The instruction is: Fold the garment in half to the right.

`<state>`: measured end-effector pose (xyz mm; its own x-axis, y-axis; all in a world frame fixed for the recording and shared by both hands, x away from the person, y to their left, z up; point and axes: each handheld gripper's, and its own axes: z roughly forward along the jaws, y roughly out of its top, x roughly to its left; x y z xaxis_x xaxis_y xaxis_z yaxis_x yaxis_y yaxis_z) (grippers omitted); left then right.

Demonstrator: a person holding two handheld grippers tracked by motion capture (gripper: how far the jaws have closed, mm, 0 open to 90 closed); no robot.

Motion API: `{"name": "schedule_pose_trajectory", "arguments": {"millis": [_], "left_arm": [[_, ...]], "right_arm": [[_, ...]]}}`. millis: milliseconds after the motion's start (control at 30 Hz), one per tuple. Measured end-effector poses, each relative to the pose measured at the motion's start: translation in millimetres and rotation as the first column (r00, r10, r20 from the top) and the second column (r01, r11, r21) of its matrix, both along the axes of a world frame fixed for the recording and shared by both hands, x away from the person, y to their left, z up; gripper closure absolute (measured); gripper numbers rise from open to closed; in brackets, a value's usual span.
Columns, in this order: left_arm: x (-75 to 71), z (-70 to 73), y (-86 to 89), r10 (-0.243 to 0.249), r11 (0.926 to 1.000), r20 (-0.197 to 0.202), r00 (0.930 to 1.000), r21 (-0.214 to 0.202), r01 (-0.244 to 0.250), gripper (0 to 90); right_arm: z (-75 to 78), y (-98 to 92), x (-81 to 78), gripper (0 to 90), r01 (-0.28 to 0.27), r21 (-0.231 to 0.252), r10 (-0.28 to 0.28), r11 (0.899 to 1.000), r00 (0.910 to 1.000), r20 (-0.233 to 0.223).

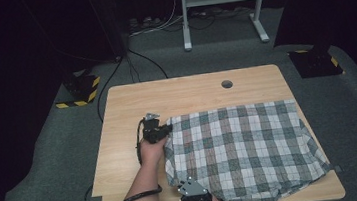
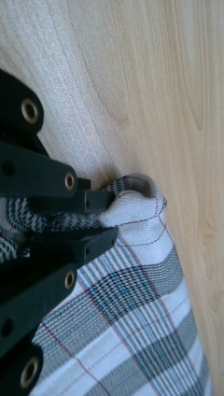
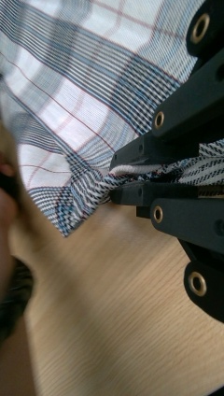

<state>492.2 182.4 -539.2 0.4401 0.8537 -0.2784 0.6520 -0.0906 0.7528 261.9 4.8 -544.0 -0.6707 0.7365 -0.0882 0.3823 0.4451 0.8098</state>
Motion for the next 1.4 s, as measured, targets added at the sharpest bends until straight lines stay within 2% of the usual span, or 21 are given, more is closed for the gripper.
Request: {"name": "schedule_pose_trajectory", "arguments": {"millis": [167,333,500,633,800,867,933,1000,1100,1200,1300,1400], "left_arm": [[-4.5,4.9,0.5,0.018,0.9996,0.002,0.9998,-0.020,-0.018,85.9],[-7.5,18.4,9.1,0.038,0.9988,0.010,0.9992,-0.031,-0.038,86.2],[-12.1,33.4,26.4,0.057,0.9982,0.019,0.9982,-0.017,-0.057,86.4],[-19.4,46.2,48.5,0.083,0.9965,0.026,0.9962,-0.012,-0.083,86.6],[-30.3,76.6,85.8,0.109,0.9935,0.050,0.9927,0.025,-0.111,86.9],[-35.4,94.1,102.3,0.125,0.9911,0.063,0.9901,0.037,-0.128,87.0],[-39.0,108.5,112.6,0.141,0.9884,0.071,0.9875,0.047,-0.144,87.0],[-42.8,128.7,121.6,0.152,0.9861,0.096,0.9836,0.052,-0.158,87.1],[-46.1,154.8,124.6,0.152,0.9860,0.133,0.9794,0.048,-0.160,87.0],[-46.8,178.1,116.5,0.130,0.9901,0.177,0.9755,0.028,-0.137,87.0],[-43.1,194.7,92.7,0.086,0.9957,0.221,0.9715,0.015,-0.092,87.0],[-37.0,201.1,68.2,0.054,0.9985,0.235,0.9704,-0.002,-0.055,86.9]], "right_arm": [[15.5,-4.9,-3.8,82.7,-0.016,0.032,0.014,0.999,0.9988,0.046],[29.5,-8.6,-5.1,82.8,-0.034,0.070,0.029,0.997,0.9973,0.067],[47.4,-4.4,-6.2,82.8,-0.062,0.110,0.052,0.992,0.9948,0.087],[62.2,8.9,-7.8,82.8,-0.101,0.136,0.088,0.986,0.9912,0.099],[79.2,33.2,-10.8,82.9,-0.158,0.167,0.141,0.973,0.9837,0.112],[88.4,42.7,-11.7,82.9,-0.177,0.184,0.156,0.967,0.9801,0.123],[99.8,51.0,-12.4,83.0,-0.195,0.200,0.169,0.960,0.9754,0.141],[115.0,57.4,-12.4,83.1,-0.213,0.221,0.179,0.952,0.9705,0.161],[135.9,57.9,-12.8,83.1,-0.224,0.252,0.176,0.941,0.9638,0.201],[153.8,43.6,-13.0,83.1,-0.213,0.291,0.144,0.933,0.9593,0.243],[160.7,25.0,-12.8,83.2,-0.194,0.311,0.111,0.931,0.9578,0.265],[163.7,4.5,-16.0,83.1,-0.171,0.297,0.076,0.940,0.9491,0.306]]}}
